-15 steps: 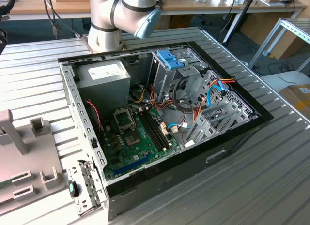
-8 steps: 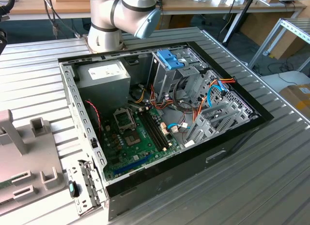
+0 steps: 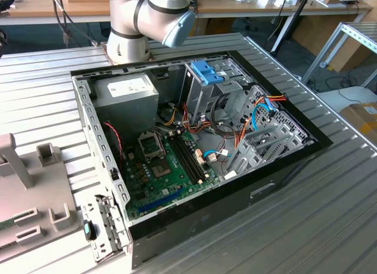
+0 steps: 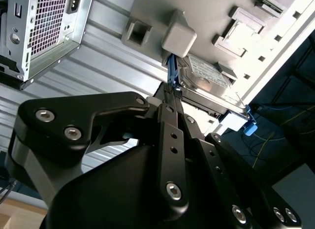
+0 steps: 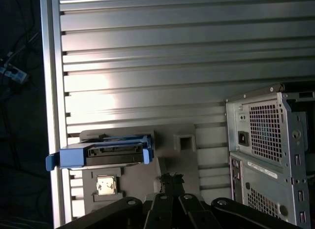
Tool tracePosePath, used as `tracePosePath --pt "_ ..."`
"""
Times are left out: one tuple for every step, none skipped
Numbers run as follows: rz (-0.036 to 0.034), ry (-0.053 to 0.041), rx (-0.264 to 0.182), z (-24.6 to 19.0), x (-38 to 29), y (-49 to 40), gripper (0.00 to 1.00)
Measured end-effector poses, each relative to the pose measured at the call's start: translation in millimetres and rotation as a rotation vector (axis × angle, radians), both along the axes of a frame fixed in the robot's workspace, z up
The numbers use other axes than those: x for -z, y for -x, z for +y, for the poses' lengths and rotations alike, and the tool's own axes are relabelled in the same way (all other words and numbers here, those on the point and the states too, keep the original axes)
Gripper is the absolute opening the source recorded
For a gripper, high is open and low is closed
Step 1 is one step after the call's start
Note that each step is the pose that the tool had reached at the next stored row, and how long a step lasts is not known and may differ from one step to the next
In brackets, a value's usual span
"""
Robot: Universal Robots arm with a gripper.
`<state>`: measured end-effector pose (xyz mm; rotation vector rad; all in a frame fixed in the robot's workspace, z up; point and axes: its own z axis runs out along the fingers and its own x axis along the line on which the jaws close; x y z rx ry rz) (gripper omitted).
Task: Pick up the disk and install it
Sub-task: 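Reach for the disk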
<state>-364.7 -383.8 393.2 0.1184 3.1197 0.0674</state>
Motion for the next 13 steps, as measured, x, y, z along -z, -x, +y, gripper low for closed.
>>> tracePosePath --pt "0.0001 0.0001 0.000 0.1 -0.1 0.0 0.11" --pt "0.0001 0.0000 0.000 0.3 0.0 0.1 0.11" --pt "0.0001 0.0001 0.000 0.4 0.0 0.2 0.11" --pt "0.0002 0.0001 0.000 0.4 -0.1 1.3 0.11" --pt "0.0001 0.0001 0.000 0.4 0.0 2.4 0.11" --pt "0.0001 0.0000 0.000 0.3 0.0 3.3 0.11" --pt "0.0001 0.0001 0.000 0.4 -0.1 4.1 0.11" --pt "0.0001 0.0000 0.000 0.4 0.0 4.5 0.11" --pt "0.0001 0.0000 0.000 0.4 0.0 4.9 0.11" --pt "0.0000 0.0000 0.000 0.4 0.0 5.3 0.11" --pt "0.0001 0.0001 0.000 0.4 -0.1 5.4 0.11" --pt "0.0000 0.0000 0.000 0.3 0.0 5.6 0.11" --pt "0.0000 0.0000 0.000 0.4 0.0 5.8 0.11"
